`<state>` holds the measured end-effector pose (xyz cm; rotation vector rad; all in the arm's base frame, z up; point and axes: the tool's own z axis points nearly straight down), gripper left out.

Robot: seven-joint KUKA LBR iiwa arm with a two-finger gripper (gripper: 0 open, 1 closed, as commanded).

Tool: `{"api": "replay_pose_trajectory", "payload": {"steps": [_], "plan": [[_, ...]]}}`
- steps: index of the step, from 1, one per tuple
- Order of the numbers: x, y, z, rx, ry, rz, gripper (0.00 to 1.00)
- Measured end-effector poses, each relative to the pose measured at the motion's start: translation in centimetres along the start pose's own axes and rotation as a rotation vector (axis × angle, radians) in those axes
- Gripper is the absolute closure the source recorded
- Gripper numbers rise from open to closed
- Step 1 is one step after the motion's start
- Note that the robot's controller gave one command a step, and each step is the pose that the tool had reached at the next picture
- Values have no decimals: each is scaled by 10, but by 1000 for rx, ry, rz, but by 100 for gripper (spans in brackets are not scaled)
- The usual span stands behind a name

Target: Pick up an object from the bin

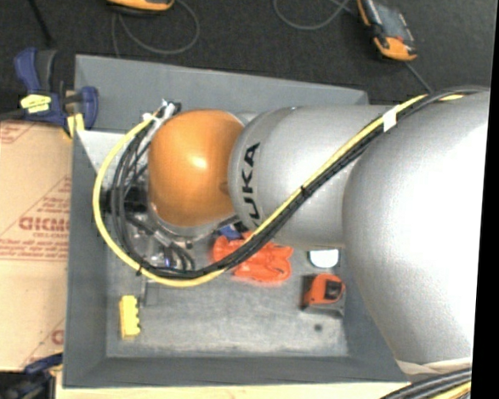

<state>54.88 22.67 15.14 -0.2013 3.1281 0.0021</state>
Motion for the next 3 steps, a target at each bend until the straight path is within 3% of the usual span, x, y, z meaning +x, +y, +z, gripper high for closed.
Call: {"api": "replay_pose_trajectory", "payload": {"steps": [1, 2, 3], "plan": [[12, -3, 14, 2, 11, -81, 0], [-28, -57, -52, -1, 6, -249, 0], [-47, -68, -67, 5, -10, -197, 0]]}}
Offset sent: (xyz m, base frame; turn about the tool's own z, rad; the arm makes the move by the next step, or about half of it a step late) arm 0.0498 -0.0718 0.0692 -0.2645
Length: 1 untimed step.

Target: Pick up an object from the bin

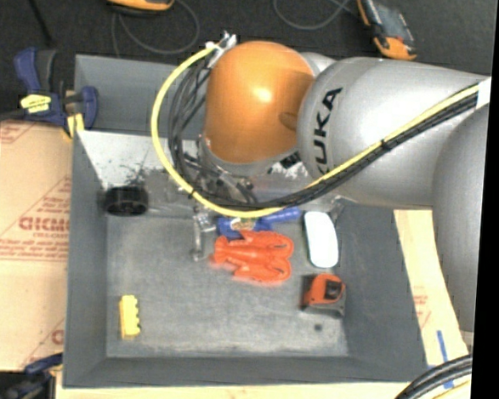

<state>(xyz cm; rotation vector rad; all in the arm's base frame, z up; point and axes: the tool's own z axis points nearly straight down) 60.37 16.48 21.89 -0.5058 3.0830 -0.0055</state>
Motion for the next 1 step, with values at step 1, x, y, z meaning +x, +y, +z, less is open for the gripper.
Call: {"api": "replay_pose_trajectory", "payload": {"steps": [1], "plan": [[1, -5, 17, -11, 14, 1, 0]]}}
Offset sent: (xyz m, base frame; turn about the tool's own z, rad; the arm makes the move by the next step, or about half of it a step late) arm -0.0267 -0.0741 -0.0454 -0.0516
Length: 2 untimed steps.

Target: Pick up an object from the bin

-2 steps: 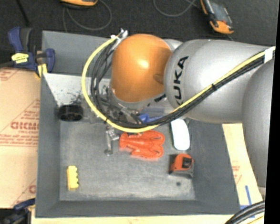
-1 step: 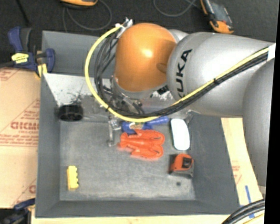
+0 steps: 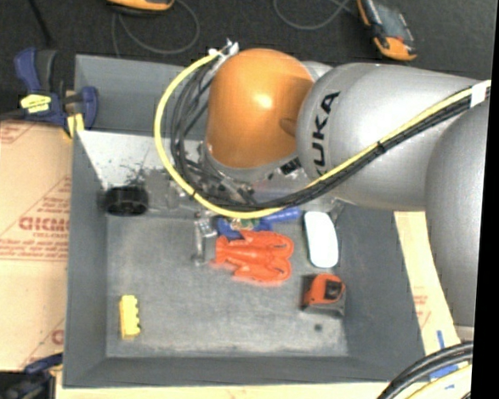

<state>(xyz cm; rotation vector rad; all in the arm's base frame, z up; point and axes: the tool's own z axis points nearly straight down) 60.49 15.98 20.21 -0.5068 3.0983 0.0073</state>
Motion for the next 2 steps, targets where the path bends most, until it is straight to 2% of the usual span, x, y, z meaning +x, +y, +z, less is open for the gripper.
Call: {"api": "replay_pose_trajectory", "payload": {"steps": [1, 2], "plan": [[31, -42, 17, 5, -2, -34, 0], [34, -57, 34, 5, 0, 51, 0]]}}
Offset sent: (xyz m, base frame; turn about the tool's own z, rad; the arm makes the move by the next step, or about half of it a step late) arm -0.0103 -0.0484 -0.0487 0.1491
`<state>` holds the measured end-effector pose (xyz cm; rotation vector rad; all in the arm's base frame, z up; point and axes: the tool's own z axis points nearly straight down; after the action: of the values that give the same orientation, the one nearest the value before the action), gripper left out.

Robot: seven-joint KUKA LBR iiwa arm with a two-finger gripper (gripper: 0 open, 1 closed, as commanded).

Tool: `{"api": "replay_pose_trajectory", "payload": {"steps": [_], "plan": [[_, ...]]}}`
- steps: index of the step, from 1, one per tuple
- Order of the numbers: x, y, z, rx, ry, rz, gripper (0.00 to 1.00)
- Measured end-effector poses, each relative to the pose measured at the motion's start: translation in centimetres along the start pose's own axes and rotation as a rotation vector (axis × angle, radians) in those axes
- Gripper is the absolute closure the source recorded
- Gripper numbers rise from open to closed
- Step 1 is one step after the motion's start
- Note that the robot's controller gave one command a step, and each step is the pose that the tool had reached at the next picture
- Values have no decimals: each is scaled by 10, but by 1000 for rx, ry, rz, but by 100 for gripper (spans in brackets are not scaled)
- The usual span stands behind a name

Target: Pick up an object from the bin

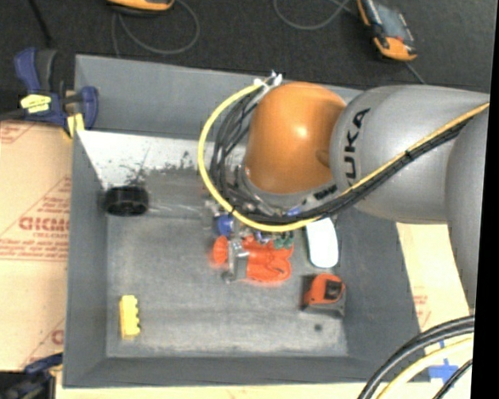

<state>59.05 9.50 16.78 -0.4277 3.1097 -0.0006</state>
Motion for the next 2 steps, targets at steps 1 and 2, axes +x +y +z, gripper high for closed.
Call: {"api": "replay_pose_trajectory", "payload": {"steps": [1, 2], "plan": [[3, -8, 15, -2, -1, 71, 0], [-7, -22, 25, 1, -2, -98, 0]]}}
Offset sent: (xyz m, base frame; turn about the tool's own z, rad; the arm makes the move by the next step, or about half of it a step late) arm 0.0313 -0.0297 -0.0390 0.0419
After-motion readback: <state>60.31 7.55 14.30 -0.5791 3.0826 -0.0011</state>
